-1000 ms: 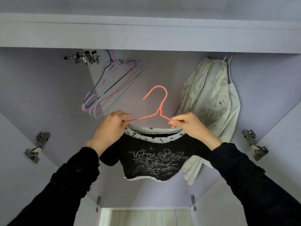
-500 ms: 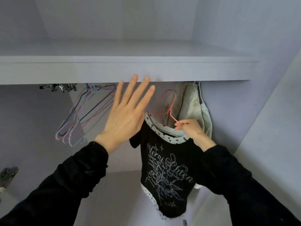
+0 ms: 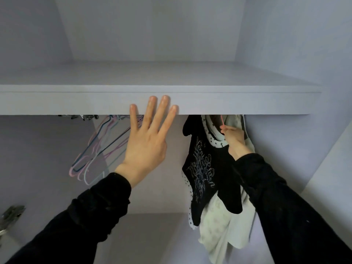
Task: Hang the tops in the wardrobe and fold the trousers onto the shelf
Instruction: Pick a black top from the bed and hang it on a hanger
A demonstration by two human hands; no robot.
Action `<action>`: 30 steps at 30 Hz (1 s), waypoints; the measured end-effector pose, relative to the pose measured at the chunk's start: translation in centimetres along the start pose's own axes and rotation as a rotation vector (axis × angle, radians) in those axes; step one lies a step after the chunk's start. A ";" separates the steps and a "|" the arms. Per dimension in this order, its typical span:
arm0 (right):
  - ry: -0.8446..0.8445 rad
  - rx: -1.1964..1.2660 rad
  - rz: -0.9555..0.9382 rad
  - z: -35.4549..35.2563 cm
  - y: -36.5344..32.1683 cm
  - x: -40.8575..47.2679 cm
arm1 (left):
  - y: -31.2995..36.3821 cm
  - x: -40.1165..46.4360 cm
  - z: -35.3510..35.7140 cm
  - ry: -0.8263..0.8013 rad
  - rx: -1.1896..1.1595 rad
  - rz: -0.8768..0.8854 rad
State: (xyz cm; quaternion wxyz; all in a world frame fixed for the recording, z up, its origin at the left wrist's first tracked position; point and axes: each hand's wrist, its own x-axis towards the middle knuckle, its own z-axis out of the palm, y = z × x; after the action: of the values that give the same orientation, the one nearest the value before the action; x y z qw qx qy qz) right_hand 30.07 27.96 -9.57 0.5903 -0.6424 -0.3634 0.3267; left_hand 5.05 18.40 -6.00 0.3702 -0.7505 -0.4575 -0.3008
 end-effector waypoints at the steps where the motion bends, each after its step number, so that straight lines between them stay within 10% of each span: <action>1: 0.012 0.008 0.006 0.4 -0.1 0.5 | 0.0 0.0 0.1 -0.001 0.006 -0.005; 19: 0.019 -0.001 0.281 -1.4 0.0 6.4 | -0.1 -0.1 0.9 0.017 0.056 -0.005; 30: -0.059 -0.404 -0.119 -3.4 1.6 -2.4 | 2.8 -3.8 1.2 -0.140 -0.164 -0.076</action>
State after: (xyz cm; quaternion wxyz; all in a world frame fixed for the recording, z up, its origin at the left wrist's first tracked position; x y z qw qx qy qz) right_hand 31.80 24.10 -10.93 0.4568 -0.7153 -0.4760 0.2304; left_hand 6.20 16.79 -10.41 0.2631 -0.7795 -0.4841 -0.2980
